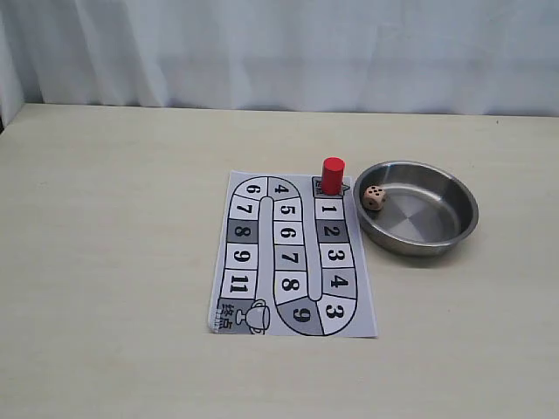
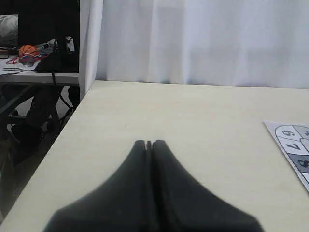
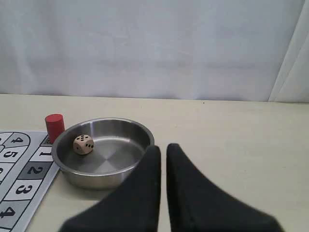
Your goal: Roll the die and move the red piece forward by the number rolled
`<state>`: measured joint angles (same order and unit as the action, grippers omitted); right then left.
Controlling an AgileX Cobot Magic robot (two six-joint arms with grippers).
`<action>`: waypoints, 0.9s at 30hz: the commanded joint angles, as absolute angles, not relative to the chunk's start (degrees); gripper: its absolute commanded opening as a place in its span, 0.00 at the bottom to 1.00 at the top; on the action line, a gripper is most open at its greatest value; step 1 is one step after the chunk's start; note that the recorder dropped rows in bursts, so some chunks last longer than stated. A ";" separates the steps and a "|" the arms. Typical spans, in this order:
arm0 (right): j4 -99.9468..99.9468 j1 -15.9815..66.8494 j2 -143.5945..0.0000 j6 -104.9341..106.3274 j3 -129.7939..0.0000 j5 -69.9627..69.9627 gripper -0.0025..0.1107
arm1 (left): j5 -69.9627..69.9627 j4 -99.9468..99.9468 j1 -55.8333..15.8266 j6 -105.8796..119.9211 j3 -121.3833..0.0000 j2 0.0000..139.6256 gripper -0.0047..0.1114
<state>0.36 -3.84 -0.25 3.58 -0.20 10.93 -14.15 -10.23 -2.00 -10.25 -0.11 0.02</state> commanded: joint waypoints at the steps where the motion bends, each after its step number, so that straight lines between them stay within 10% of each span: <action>1: 0.63 -4.11 0.00 3.75 0.00 10.17 0.06 | -13.39 -10.02 -1.99 -10.40 0.00 0.00 0.04; 18: 9.71 -4.11 0.00 -1.53 0.00 -12.57 0.06 | -13.39 -10.02 -1.99 -10.40 0.00 0.00 0.04; 27: 9.56 -4.11 0.00 -1.77 -17.98 4.04 0.06 | -13.39 -10.02 -1.99 -10.40 0.00 0.00 0.04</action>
